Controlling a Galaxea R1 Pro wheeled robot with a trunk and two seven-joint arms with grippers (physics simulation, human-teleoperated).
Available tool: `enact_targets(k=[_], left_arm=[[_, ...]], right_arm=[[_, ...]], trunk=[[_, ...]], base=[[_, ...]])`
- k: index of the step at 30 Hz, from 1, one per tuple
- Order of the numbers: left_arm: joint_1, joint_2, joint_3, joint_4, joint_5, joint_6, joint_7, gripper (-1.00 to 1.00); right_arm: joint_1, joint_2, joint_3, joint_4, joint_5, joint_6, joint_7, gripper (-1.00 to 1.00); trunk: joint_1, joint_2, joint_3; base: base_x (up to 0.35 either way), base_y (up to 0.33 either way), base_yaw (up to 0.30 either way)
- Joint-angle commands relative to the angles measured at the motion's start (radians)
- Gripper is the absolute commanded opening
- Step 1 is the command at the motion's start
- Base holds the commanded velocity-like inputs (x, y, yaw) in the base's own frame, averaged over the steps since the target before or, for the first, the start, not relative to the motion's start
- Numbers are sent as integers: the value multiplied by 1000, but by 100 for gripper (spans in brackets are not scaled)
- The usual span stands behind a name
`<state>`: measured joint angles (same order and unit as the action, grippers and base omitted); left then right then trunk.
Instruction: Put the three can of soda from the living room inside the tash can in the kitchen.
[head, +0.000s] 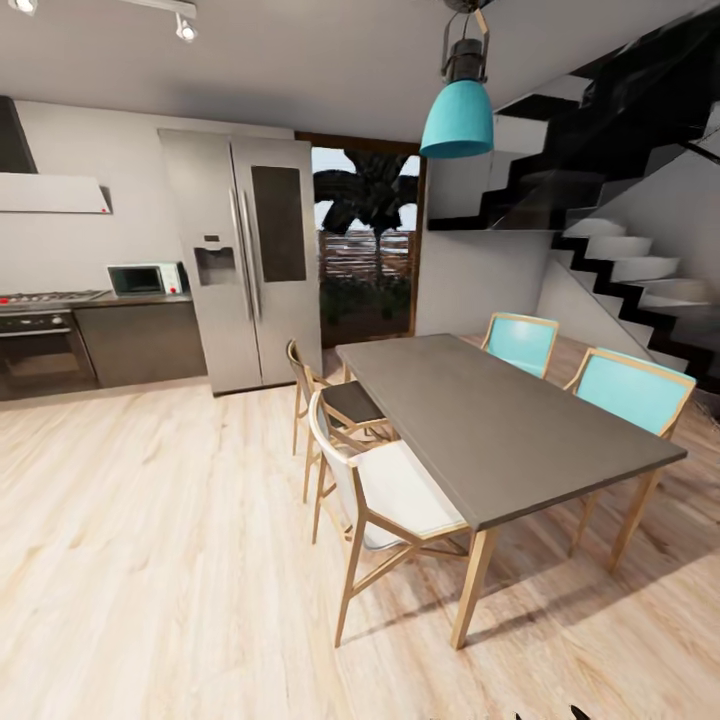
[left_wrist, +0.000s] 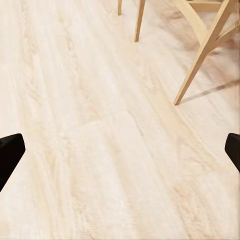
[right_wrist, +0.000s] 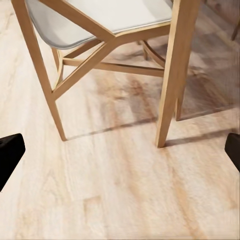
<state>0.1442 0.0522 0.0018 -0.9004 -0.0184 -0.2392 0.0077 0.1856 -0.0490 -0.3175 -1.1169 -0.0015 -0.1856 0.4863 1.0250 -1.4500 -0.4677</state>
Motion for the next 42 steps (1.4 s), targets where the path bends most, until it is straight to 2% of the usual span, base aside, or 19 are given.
enact_targets(k=[1, 42], left_arm=[[0, 0, 0, 0, 0, 0, 0, 100], [0, 0, 0, 0, 0, 0, 0, 100]], right_arm=[[0, 0, 0, 0, 0, 0, 0, 100], [0, 0, -9, 6, -10, 6, -2, 100]], trunk=[[0, 0, 0], [0, 0, 6]], base=[[0, 0, -232], [0, 0, -247]])
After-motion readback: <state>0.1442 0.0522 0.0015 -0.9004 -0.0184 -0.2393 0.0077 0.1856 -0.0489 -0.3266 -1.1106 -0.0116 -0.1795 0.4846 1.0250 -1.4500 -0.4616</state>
